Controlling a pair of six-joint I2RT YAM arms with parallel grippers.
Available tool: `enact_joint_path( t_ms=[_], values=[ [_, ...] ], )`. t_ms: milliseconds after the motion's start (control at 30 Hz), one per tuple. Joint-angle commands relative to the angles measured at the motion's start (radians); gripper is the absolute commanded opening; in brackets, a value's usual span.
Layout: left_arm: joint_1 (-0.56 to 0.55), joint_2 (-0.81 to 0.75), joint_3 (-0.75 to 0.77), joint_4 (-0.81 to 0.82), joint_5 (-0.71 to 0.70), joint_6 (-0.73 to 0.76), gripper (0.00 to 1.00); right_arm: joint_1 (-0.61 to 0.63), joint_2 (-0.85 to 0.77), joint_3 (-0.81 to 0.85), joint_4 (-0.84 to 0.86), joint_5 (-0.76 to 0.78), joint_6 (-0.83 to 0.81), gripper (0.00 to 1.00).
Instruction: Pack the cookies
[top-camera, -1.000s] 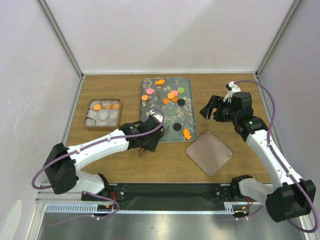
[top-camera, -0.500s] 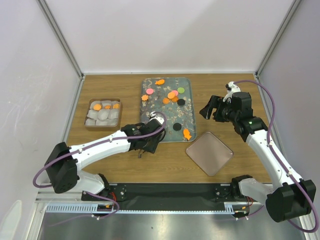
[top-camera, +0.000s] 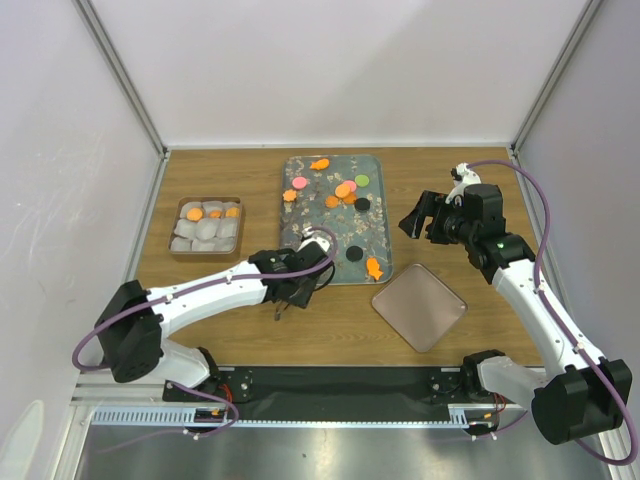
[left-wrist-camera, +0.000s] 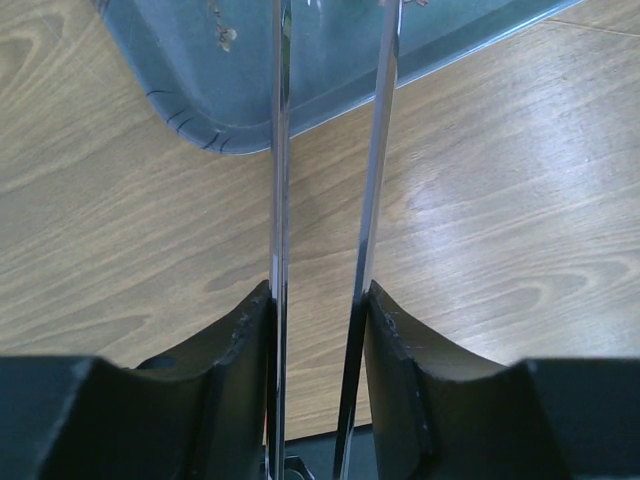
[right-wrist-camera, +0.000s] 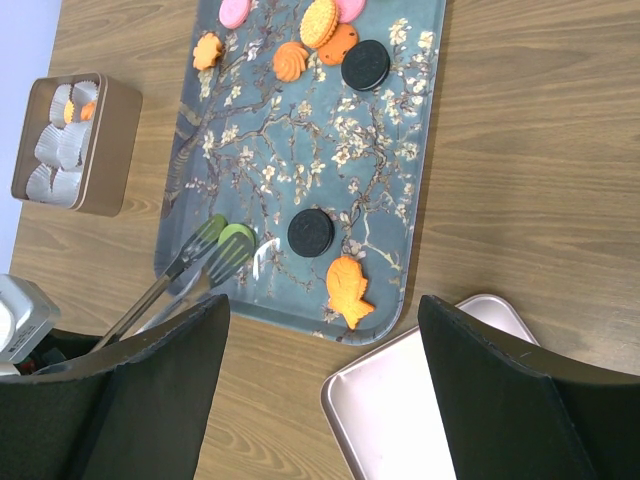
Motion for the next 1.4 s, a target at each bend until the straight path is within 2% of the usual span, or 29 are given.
enact_joint_path(
  t_ms=[0, 200, 333, 433, 600, 733, 767, 867, 1000, 1367],
  values=[
    [-0.009, -0.006, 0.019, -0.013, -0.045, -0.021, 0.41, 0.006, -0.011, 0.016, 0.015, 0.005, -0.023, 0.83],
    [0.015, -0.052, 0.095, -0.035, -0.1, -0.006, 0.4, 0.005, -0.011, 0.014, 0.014, 0.005, -0.023, 0.83],
    [0.112, -0.105, 0.145, -0.02, -0.075, 0.026, 0.39, 0.006, -0.012, 0.014, 0.017, 0.002, -0.021, 0.83],
    [0.233, -0.158, 0.158, -0.003, -0.052, 0.057, 0.39, 0.006, -0.009, 0.011, 0.021, -0.009, -0.018, 0.83],
    [0.503, -0.232, 0.128, 0.051, 0.0, 0.098, 0.4, 0.011, 0.003, 0.011, 0.032, -0.028, -0.012, 0.83],
    [0.702, -0.243, 0.086, 0.091, 0.064, 0.117, 0.4, 0.018, 0.008, 0.01, 0.038, -0.032, -0.011, 0.83],
    [0.78, -0.241, 0.079, 0.106, 0.073, 0.118, 0.4, 0.017, 0.009, 0.01, 0.038, -0.032, -0.009, 0.83],
    [0.909, -0.246, 0.042, 0.15, 0.139, 0.112, 0.4, 0.02, 0.008, 0.008, 0.037, -0.037, -0.009, 0.83],
    [0.991, -0.206, 0.042, 0.16, 0.159, 0.12, 0.39, 0.02, 0.002, 0.007, 0.04, -0.035, -0.009, 0.83],
    [1.082, -0.12, 0.016, 0.183, 0.144, 0.13, 0.39, 0.02, -0.018, 0.004, 0.038, -0.035, -0.009, 0.83]
  ],
)
